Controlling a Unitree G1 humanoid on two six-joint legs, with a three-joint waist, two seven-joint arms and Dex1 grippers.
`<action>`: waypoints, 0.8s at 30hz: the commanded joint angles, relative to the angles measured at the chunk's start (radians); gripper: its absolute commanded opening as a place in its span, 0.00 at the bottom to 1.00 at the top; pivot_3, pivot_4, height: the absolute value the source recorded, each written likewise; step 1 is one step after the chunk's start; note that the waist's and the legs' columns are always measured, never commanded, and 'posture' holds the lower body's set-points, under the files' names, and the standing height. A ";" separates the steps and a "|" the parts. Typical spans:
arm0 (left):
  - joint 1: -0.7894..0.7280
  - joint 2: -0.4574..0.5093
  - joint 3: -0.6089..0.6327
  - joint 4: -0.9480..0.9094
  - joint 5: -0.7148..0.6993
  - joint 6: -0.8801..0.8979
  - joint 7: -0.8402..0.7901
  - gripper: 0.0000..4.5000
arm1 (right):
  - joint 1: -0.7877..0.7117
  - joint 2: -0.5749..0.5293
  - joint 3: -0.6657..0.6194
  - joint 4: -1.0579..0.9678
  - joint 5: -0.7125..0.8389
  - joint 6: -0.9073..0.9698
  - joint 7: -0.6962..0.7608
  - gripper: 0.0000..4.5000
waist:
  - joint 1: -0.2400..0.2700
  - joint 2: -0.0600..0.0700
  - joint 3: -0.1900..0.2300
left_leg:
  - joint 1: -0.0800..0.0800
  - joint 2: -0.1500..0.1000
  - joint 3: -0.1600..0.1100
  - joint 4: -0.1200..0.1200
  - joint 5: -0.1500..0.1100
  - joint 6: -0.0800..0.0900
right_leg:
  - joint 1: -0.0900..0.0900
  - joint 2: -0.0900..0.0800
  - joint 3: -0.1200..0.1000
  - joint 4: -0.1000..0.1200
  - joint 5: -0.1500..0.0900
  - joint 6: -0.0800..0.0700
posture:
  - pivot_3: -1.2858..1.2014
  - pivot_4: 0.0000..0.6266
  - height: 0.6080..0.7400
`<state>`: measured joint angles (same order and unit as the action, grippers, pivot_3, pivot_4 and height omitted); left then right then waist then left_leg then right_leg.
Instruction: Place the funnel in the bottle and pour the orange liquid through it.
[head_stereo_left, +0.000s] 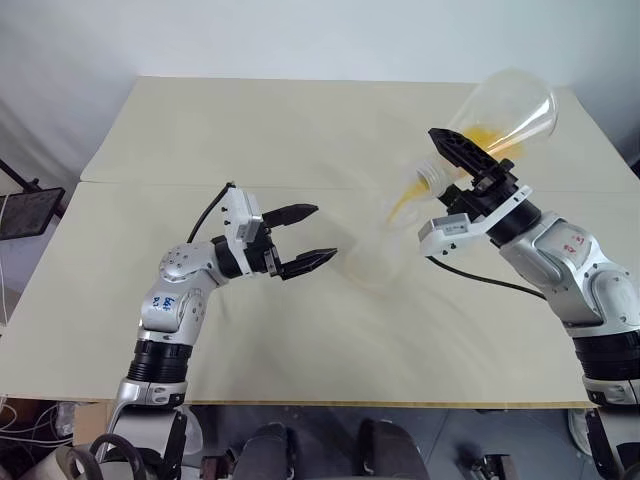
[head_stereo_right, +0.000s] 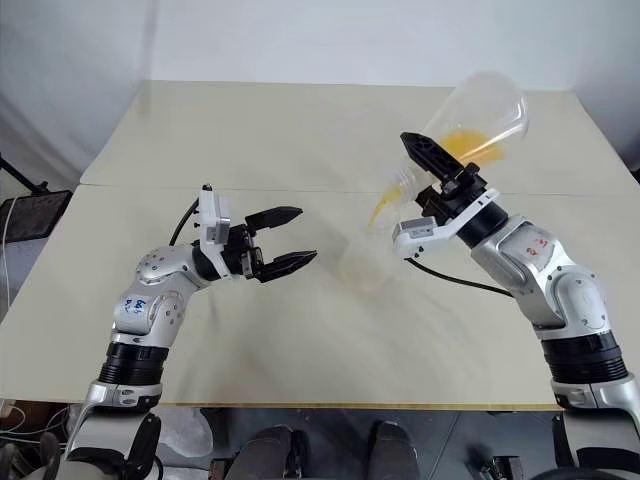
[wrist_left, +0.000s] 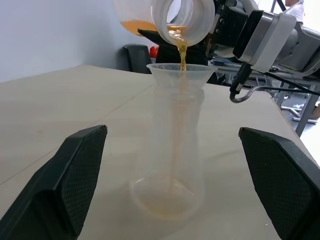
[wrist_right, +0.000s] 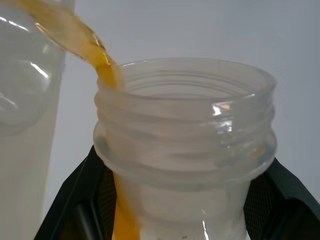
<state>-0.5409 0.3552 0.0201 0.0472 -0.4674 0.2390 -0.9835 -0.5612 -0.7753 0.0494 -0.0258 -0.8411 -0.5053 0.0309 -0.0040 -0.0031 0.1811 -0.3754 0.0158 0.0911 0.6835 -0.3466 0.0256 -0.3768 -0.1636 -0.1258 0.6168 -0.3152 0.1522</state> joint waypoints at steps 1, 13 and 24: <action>-0.017 -0.004 0.001 -0.020 -0.006 -0.019 0.002 1.00 | -0.024 -0.024 -0.012 -0.015 -0.010 -0.005 -0.033 0.59 | 0.000 0.000 0.000 | 0.000 0.000 0.000 0.000 0.000 0.000 | 0.000 0.000 0.000 0.000 0.000 0.000 | 0.52 0.24 1.00; -0.016 -0.011 0.009 -0.028 -0.025 -0.027 -0.011 1.00 | -0.035 -0.031 -0.008 -0.015 -0.025 -0.006 -0.063 0.59 | -0.001 0.000 0.000 | 0.000 0.000 0.000 0.000 0.000 0.000 | 0.000 0.000 0.000 0.000 0.000 0.000 | 0.52 0.24 1.00; -0.011 -0.005 0.018 -0.029 -0.027 -0.028 -0.017 1.00 | -0.041 -0.037 0.000 -0.005 -0.038 -0.010 -0.071 0.59 | -0.001 0.000 0.000 | 0.000 0.000 0.000 0.000 0.000 0.000 | 0.000 0.000 0.000 0.000 0.000 0.000 | 0.52 0.24 1.00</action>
<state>-0.5429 0.3484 0.0219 0.0482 -0.4702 0.2279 -0.9967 -0.5726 -0.7866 0.0660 -0.0099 -0.8828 -0.5094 -0.0137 -0.0046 -0.0030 0.1811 -0.3755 0.0159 0.0912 0.6835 -0.3465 0.0256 -0.3768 -0.1635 -0.1259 0.6165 -0.3152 0.1522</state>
